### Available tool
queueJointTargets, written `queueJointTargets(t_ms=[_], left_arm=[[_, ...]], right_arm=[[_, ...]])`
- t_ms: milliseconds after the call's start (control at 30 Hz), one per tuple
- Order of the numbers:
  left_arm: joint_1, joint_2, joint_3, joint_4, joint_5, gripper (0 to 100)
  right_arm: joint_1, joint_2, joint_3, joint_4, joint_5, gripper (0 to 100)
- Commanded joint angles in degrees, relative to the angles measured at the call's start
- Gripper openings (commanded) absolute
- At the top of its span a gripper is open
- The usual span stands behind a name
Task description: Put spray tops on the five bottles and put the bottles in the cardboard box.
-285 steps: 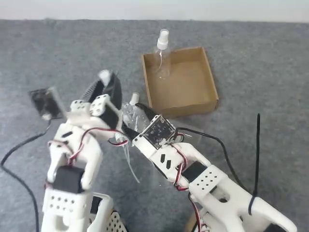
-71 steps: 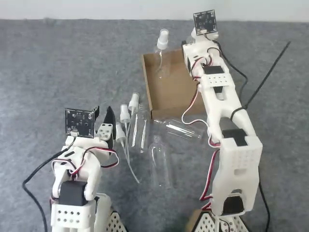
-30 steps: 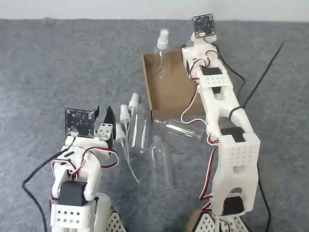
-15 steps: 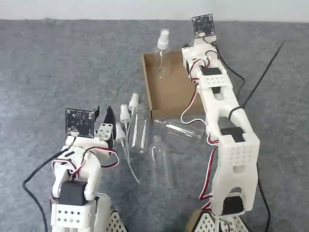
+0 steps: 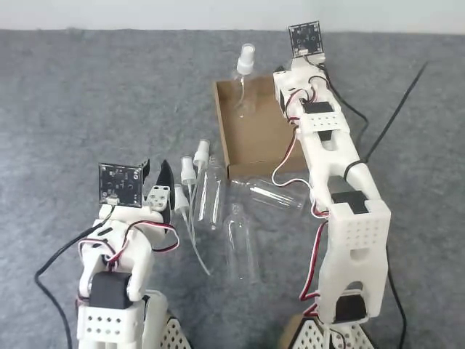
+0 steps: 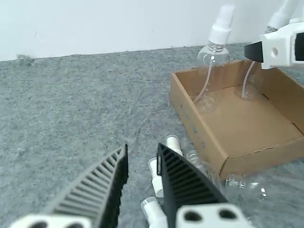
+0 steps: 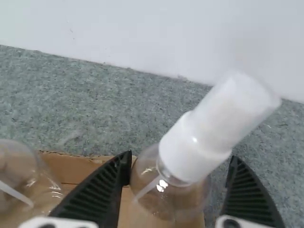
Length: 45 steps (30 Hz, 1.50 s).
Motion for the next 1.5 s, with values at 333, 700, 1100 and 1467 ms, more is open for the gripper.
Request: queueJointTargets(t_ms=[333,700,1100,1467], left_arm=[[-0.18,-0.7,-0.48,-1.32,-0.18,9],[-0.18,-0.7,-0.4,-1.49,-0.18,9],[-0.18,-0.7,-0.4,-1.49,-0.18,9],[-0.18,-0.7,-0.4,-1.49,-0.18,9]], right_arm=[[0.04,-1.89,-4.22,-0.92,0.09,26.5],[0.04,-1.89,-4.22,-0.66,0.09,35.2],[0.04,-6.73,-4.13,1.98,-0.09,35.5],[0.04,-11.03,-4.22,2.42,-0.26,35.5]])
